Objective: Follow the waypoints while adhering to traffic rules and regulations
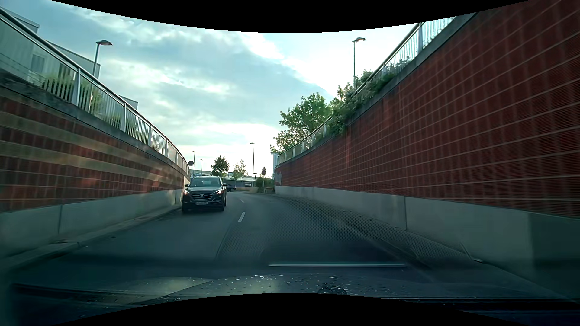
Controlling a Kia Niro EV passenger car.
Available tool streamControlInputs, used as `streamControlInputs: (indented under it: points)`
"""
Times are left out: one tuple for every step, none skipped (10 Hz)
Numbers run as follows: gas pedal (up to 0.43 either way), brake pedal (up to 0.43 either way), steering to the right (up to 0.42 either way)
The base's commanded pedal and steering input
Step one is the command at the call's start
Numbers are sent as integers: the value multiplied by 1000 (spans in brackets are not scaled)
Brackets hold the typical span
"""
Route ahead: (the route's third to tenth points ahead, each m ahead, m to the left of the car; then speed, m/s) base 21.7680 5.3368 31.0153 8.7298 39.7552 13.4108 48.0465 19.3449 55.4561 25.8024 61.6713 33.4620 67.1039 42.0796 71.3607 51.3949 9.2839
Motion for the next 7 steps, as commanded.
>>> streamControlInputs:
  points:
    - [130, 0, -61]
    - [130, 0, -63]
    - [130, 0, -64]
    - [130, 0, -65]
    - [130, 0, -67]
    - [130, 0, -70]
    - [130, 0, -70]
